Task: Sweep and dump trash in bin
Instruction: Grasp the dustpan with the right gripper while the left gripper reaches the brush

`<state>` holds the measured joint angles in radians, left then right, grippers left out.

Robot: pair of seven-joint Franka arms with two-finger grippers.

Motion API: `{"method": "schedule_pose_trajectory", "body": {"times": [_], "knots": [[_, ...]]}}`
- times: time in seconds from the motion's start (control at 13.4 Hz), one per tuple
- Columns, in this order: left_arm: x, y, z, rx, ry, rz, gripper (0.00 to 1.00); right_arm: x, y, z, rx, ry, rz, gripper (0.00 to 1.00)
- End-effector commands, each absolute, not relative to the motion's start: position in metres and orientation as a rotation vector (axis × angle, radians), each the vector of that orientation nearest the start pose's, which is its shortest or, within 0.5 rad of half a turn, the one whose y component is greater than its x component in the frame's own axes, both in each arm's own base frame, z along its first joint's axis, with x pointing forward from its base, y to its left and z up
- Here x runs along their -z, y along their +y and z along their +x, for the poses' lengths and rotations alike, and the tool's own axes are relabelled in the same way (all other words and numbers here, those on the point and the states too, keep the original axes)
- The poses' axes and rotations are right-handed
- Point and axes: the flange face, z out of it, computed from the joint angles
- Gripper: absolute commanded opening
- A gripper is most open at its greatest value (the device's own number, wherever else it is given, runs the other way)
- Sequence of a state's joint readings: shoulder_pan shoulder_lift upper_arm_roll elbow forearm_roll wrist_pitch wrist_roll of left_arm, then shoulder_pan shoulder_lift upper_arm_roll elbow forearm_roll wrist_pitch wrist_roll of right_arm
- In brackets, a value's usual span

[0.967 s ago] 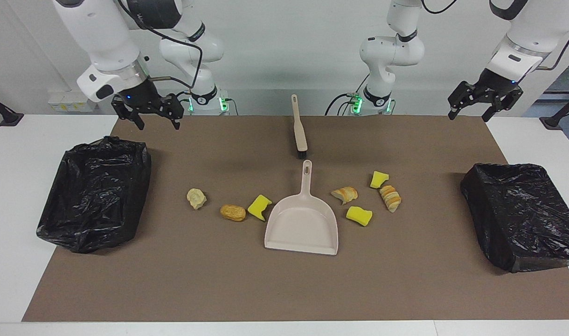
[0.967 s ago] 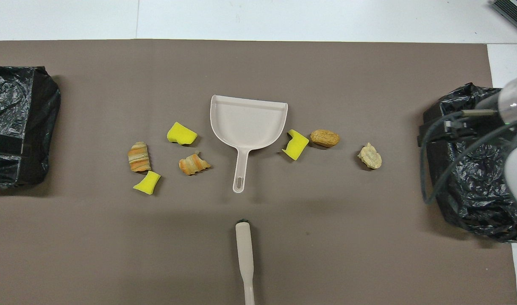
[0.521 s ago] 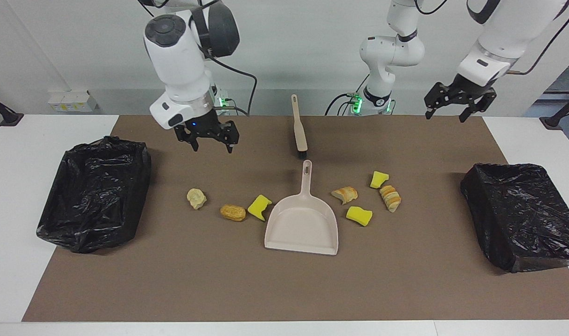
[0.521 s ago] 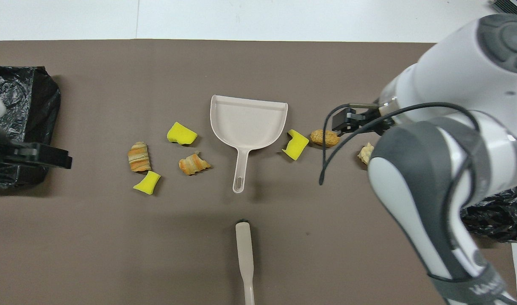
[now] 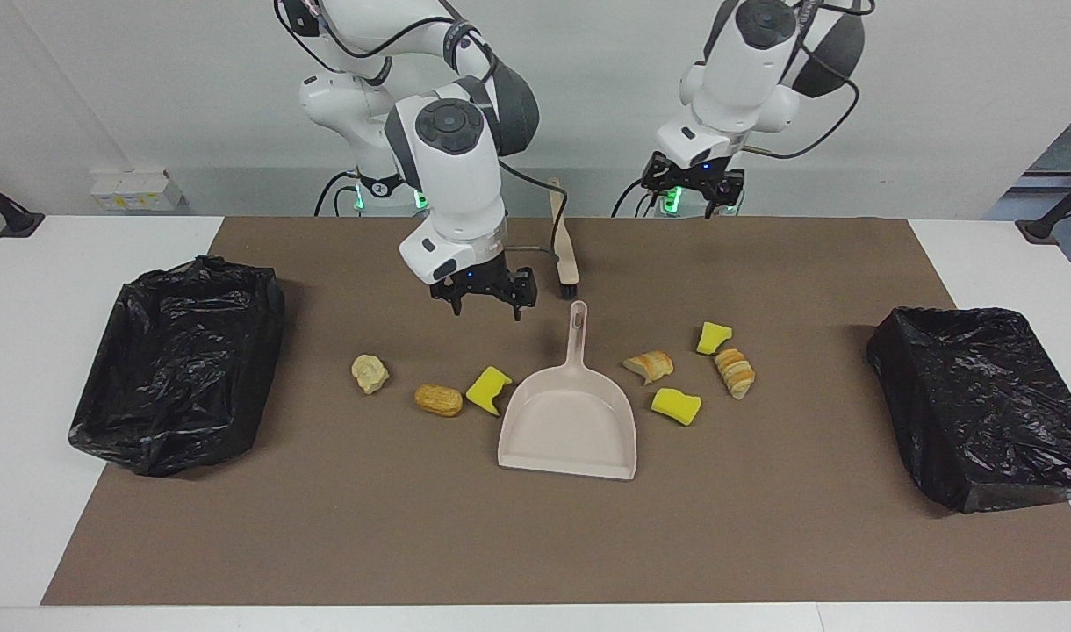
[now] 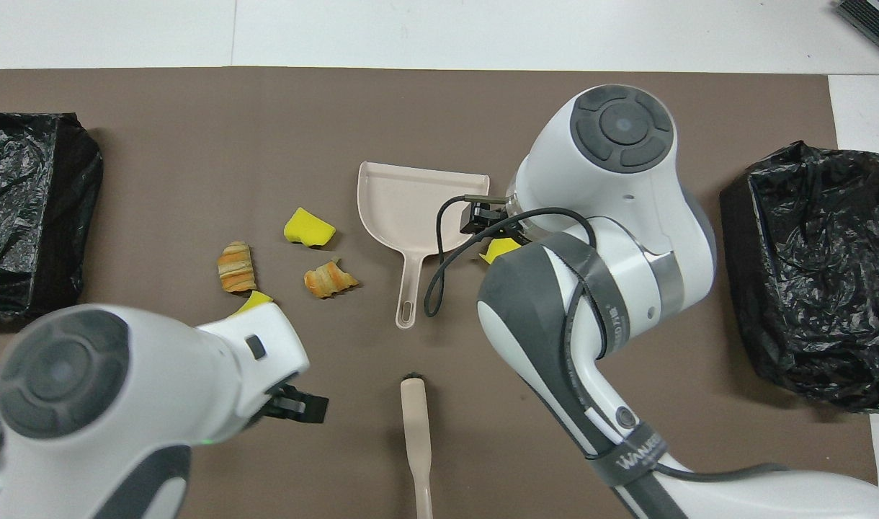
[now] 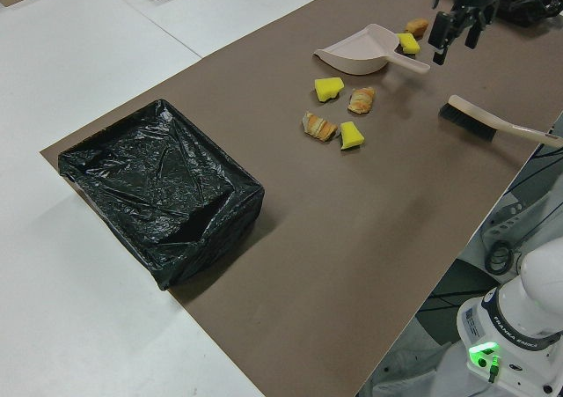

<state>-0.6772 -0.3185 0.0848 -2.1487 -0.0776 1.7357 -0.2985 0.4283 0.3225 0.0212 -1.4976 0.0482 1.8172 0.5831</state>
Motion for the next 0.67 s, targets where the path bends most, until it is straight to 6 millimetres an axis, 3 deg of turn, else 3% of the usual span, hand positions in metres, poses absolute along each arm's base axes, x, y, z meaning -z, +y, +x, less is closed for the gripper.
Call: {"method": "schedule_pose_trajectory", "body": {"times": [0.0, 0.15, 0.3, 0.37, 0.52, 0.59], "knots": [[-0.494, -0.293, 0.317, -0.181, 0.378, -3.174, 1.00, -0.454, 0.318, 0.594, -0.058, 0.234, -3.070, 1.00], [-0.456, -0.324, 0.279, -0.180, 0.383, -3.161, 1.00, -0.420, 0.339, 0.595, -0.095, 0.306, -3.093, 1.00], [-0.411, -0.352, 0.240, -0.175, 0.343, -3.148, 1.00, -0.408, 0.390, 0.588, -0.051, 0.349, -3.069, 1.00], [-0.400, -0.358, 0.227, -0.148, 0.317, -3.167, 1.00, -0.401, 0.404, 0.590, -0.043, 0.369, -3.068, 1.00], [-0.377, -0.378, 0.200, -0.125, 0.331, -3.171, 1.00, -0.386, 0.433, 0.577, -0.037, 0.315, -3.087, 1.00], [-0.361, -0.388, 0.191, -0.123, 0.326, -3.161, 1.00, -0.379, 0.436, 0.574, -0.035, 0.300, -3.105, 1.00]]}}
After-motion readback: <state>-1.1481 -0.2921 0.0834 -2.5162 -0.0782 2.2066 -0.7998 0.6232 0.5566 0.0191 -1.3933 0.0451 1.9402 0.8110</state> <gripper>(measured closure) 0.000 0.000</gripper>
